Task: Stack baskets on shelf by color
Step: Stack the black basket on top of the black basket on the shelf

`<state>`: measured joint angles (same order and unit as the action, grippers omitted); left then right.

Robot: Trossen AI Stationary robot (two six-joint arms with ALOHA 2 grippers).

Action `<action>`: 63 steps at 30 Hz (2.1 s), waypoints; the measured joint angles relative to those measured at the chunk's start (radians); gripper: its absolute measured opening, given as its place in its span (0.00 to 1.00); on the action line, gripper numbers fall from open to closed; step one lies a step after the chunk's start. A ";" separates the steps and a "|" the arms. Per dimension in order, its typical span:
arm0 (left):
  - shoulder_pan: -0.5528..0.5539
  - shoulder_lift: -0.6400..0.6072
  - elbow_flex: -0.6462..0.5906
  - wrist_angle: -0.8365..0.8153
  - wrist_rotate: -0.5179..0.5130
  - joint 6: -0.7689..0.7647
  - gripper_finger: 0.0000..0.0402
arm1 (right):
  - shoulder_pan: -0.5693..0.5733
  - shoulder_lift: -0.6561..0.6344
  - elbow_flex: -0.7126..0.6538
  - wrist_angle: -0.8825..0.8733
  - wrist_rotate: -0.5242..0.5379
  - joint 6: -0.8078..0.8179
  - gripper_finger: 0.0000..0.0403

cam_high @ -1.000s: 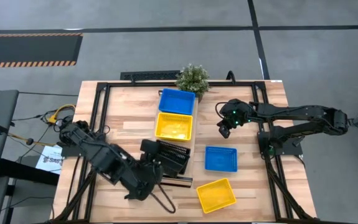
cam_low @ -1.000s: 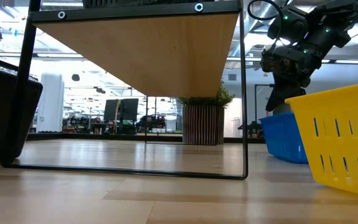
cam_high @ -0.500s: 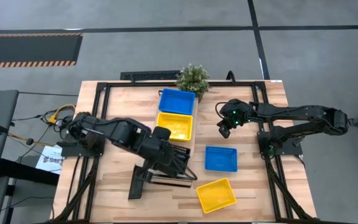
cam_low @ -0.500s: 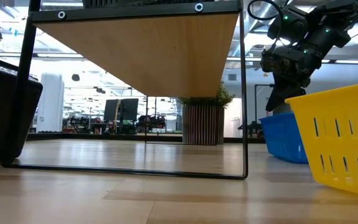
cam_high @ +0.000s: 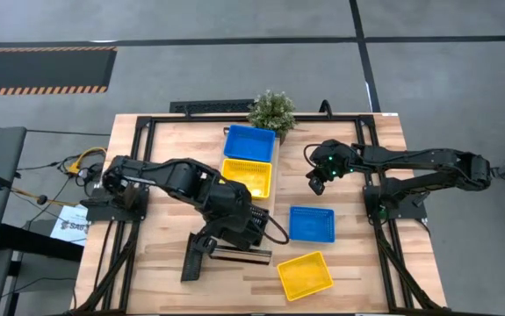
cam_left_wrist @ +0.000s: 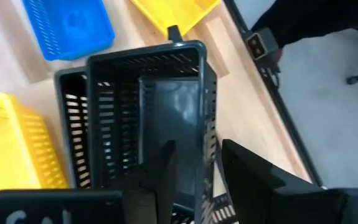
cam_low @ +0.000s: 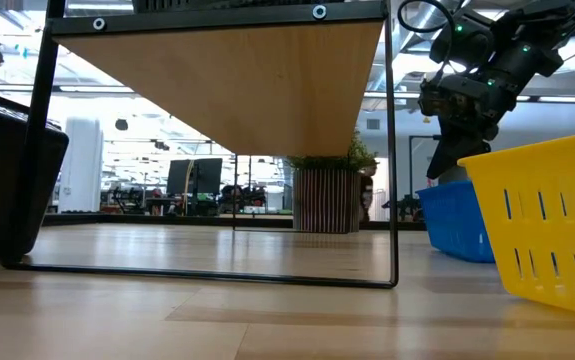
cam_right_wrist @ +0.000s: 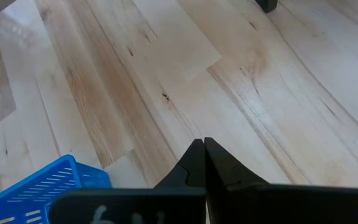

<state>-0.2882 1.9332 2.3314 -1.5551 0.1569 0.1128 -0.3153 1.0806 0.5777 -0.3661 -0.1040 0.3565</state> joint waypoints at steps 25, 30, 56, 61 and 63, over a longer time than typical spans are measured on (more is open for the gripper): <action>0.016 0.018 -0.026 -0.003 0.050 0.061 0.26 | 0.000 0.000 0.000 0.000 0.000 -0.017 0.02; 0.020 0.018 -0.026 -0.006 0.057 0.076 0.18 | 0.000 0.000 0.000 0.000 0.000 -0.017 0.02; 0.028 0.017 -0.077 -0.002 0.057 0.093 0.17 | 0.000 0.000 0.000 0.000 0.000 -0.016 0.02; 0.028 0.017 -0.077 -0.002 0.088 0.079 0.02 | 0.000 0.000 0.000 0.000 0.000 -0.016 0.02; 0.028 0.017 -0.076 -0.001 0.098 0.064 0.02 | 0.000 0.000 0.000 0.001 0.000 -0.016 0.02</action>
<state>-0.2600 1.9507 2.2551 -1.5565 0.2548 0.1773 -0.3157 1.0805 0.5777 -0.3655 -0.1038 0.3402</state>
